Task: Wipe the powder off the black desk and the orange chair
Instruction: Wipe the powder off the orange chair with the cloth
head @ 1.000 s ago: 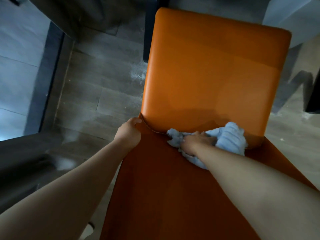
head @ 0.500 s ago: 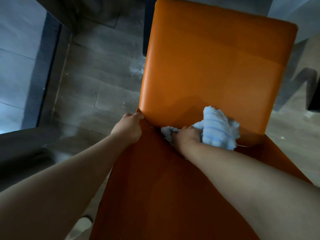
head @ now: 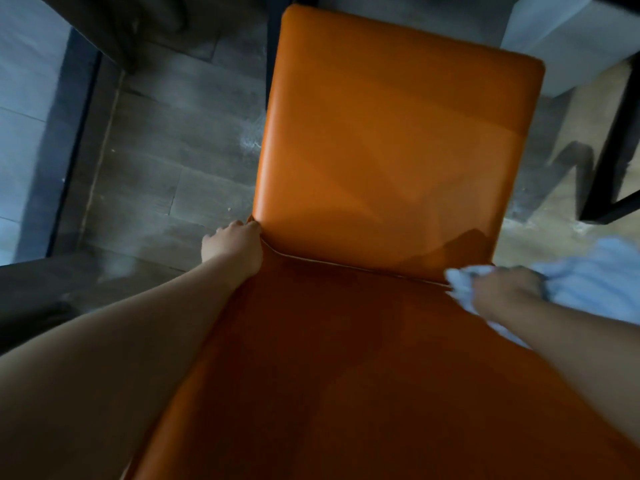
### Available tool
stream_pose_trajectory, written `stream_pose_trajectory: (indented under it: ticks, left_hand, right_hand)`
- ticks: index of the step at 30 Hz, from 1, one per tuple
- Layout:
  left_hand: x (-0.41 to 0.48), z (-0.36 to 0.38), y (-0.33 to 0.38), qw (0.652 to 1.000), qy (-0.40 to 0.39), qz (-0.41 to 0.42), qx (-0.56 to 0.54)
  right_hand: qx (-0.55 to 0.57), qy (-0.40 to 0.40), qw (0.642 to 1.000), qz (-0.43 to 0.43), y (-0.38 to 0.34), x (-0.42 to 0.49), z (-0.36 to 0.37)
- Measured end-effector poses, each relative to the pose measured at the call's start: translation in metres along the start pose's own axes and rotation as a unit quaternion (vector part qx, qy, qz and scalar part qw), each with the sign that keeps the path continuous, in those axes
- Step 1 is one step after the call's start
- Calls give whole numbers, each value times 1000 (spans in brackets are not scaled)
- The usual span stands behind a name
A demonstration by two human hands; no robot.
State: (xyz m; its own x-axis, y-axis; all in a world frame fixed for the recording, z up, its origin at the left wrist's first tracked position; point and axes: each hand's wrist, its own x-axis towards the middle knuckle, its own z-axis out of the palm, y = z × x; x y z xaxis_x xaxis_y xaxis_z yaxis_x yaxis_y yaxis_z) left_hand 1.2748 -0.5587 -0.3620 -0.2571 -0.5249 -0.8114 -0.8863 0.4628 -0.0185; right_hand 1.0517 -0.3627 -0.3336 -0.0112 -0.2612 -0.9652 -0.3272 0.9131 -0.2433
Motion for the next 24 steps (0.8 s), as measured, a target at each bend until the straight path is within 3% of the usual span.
stream_pose_trajectory:
  ticks: [1, 2, 3, 4, 6, 9, 12, 15, 17, 19, 21, 24]
  left_hand:
    - [-1, 0, 9, 1000, 1, -3, 16]
    - [-2, 0, 19, 1000, 5, -2, 24]
    - [-4, 1, 29, 1000, 7, 6, 25]
    - [-5, 3, 39, 1000, 8, 20, 17]
    - [-9, 9, 57, 999, -2, 44, -10]
    - [-12, 17, 73, 997, -36, 42, -55]
    - [-15, 28, 78, 995, -67, 36, -65]
    - [-17, 36, 79, 991, -107, 14, -78]
    - [-18, 38, 80, 990, -116, 8, -84]
    - [-17, 38, 85, 989, -116, 2, -92]
    - [-16, 39, 88, 987, -118, -7, -105]
    - [-14, 42, 99, 988, -105, 3, -112]
  right_hand:
    - [95, -11, 995, -2, 4, -6, -10]
    - [143, -73, 987, -26, 7, -11, -4]
    - [95, -49, 992, -61, 0, -8, 7]
    - [-77, -10, 992, -96, -6, -3, 16]
    - [-277, -74, 950, -126, -10, 23, 54]
    - [-363, 47, 930, 17, -5, 47, 32]
    - [-341, 38, 935, 86, 40, 38, 1]
    - [-426, 18, 885, 185, 62, 23, -20]
    - [-439, 53, 866, 232, 71, 16, -39]
    - [-435, 155, 862, 207, 79, 6, -47]
    - [-421, 234, 868, 122, 74, 1, -31]
    - [-401, 181, 898, -2, 59, 14, 10]
